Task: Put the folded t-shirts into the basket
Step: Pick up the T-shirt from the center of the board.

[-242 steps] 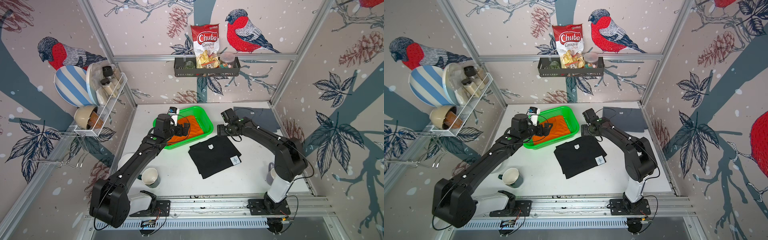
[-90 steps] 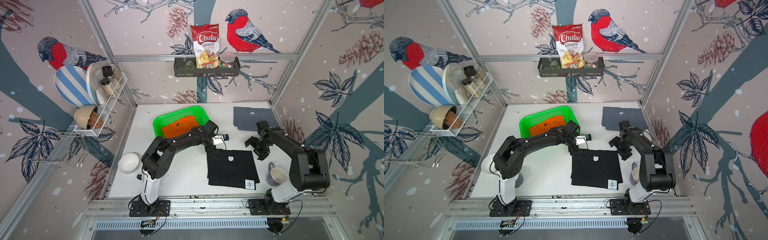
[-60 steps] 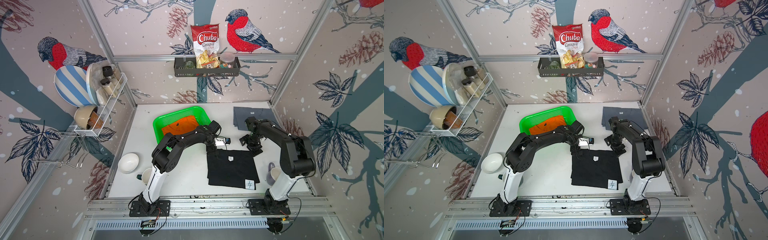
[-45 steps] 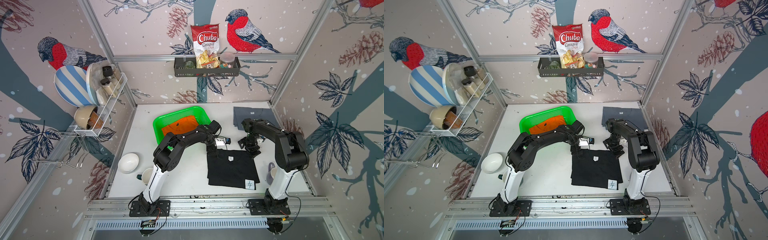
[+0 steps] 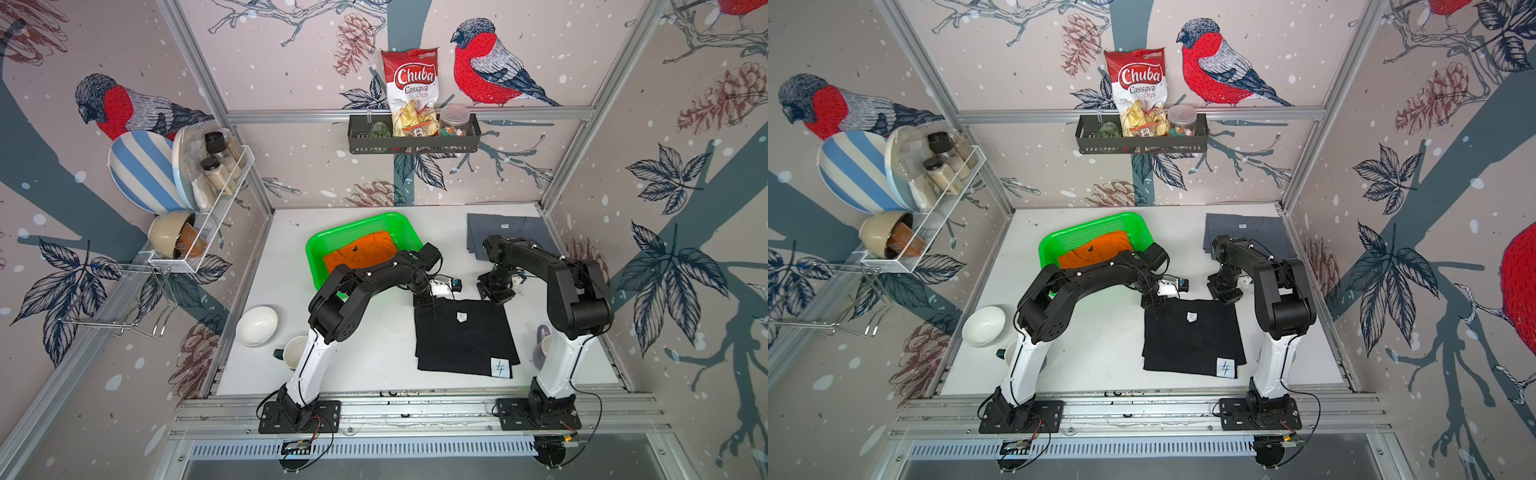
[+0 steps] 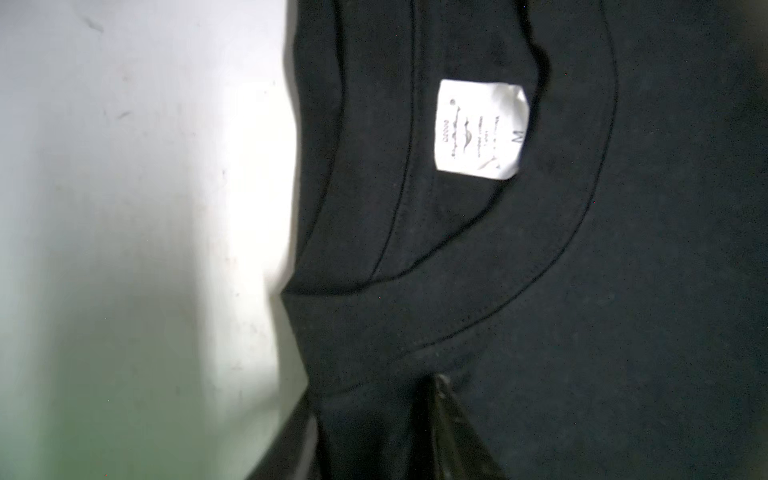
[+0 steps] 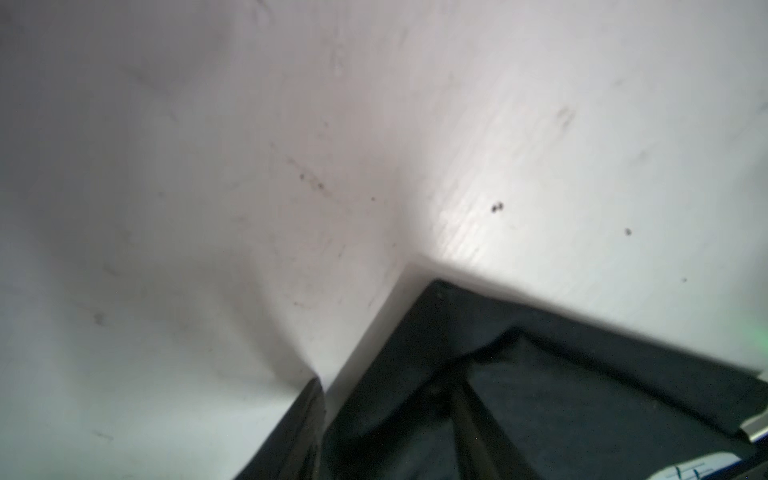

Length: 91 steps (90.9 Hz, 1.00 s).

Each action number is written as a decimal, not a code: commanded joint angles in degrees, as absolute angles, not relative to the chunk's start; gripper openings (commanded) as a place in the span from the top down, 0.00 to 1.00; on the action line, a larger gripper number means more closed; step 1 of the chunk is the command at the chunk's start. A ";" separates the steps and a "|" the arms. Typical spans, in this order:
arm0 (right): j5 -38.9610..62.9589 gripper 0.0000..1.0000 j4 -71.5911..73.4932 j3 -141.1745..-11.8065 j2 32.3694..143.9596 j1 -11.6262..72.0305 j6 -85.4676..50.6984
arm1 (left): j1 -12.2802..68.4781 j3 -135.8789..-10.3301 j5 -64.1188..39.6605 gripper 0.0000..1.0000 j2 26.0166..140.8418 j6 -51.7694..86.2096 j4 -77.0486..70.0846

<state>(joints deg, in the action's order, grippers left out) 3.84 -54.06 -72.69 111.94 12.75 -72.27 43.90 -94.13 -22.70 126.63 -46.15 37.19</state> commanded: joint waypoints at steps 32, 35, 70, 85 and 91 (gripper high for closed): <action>6.35 0.88 -49.17 -70.56 109.27 11.75 -67.16 | 43.94 -91.38 -13.68 1.00 121.12 -41.45 42.79; 6.63 0.88 -49.45 -71.29 108.23 11.94 -65.94 | 43.99 -90.31 -13.20 1.00 119.44 -41.06 42.64; 3.23 1.00 -47.42 -79.43 92.77 22.33 -64.53 | 44.13 -76.87 -8.76 1.00 96.06 -32.32 41.05; -0.50 1.00 -45.43 -84.56 90.68 29.04 -65.43 | 43.87 -74.99 0.75 1.00 86.18 -28.00 43.76; -1.28 1.00 -43.95 -86.89 90.93 31.75 -65.37 | 43.62 -74.16 4.35 1.00 81.56 -27.20 44.33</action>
